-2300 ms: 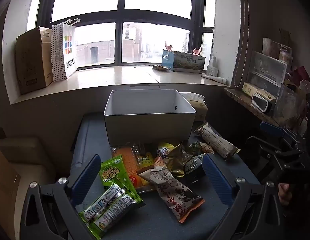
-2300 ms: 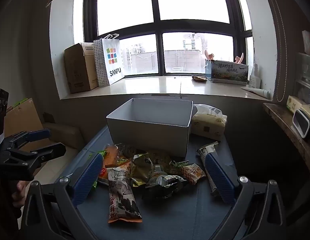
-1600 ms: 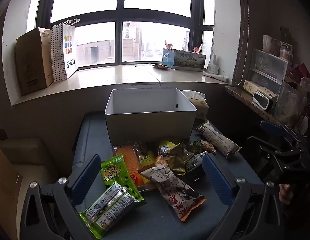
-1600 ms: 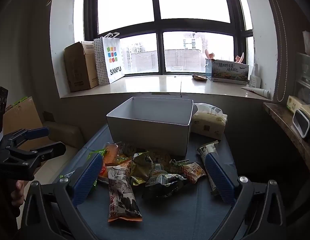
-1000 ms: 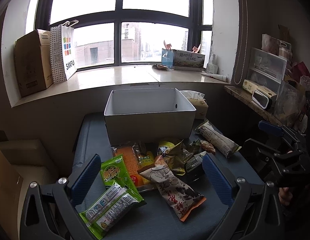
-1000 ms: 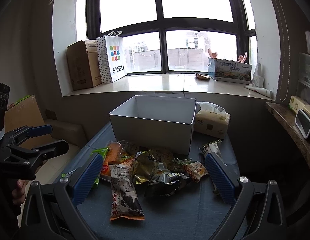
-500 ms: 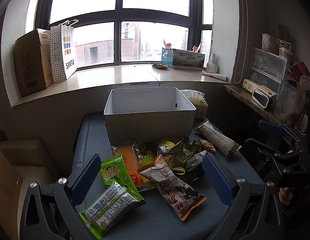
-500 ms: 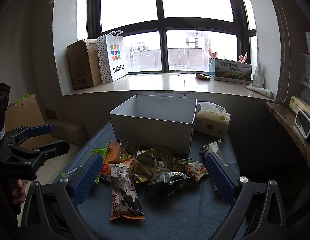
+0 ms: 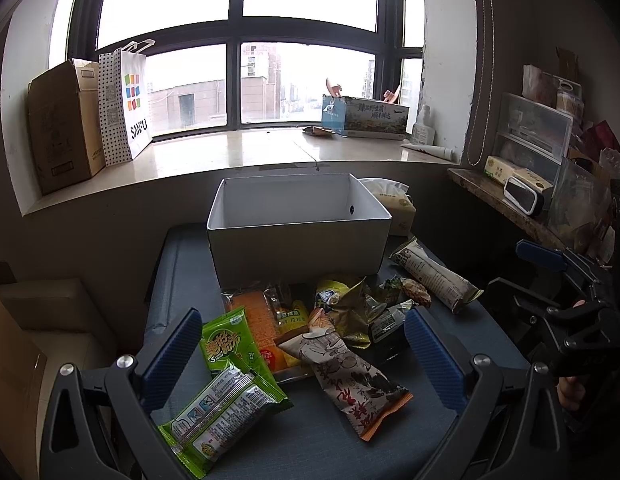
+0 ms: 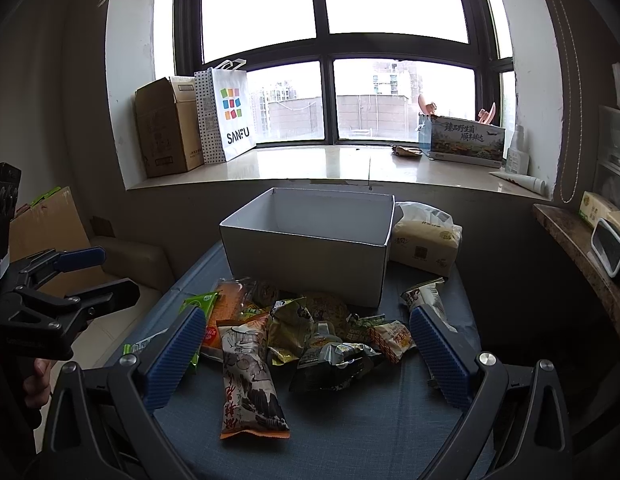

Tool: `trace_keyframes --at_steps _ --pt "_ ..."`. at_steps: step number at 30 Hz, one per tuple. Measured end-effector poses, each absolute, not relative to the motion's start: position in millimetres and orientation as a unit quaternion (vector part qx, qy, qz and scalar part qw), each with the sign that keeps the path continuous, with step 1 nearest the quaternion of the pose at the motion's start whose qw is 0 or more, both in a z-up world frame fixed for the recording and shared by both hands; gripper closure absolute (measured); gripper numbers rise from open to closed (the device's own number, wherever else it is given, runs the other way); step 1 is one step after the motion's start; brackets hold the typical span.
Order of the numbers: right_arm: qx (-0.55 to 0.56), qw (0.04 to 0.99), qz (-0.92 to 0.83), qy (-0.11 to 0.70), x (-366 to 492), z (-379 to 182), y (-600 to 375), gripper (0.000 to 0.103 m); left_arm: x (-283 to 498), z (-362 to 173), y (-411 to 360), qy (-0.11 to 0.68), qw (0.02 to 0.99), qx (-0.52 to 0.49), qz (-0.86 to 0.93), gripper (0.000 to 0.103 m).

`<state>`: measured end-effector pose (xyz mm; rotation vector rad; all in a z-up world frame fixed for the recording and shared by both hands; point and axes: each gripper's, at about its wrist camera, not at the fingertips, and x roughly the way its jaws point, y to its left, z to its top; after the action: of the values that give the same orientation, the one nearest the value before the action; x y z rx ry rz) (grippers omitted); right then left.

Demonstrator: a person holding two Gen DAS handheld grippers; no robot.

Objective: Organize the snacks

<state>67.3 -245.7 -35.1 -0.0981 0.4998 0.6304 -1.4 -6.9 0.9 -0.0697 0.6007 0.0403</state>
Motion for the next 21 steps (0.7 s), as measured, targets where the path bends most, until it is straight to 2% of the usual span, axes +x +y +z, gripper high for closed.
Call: trace_keyframes --at_steps 21 --pt "-0.035 0.911 0.323 0.255 76.5 -39.3 -249.0 0.000 -2.7 -0.2 -7.1 0.290 0.956 -0.034 0.009 0.000"
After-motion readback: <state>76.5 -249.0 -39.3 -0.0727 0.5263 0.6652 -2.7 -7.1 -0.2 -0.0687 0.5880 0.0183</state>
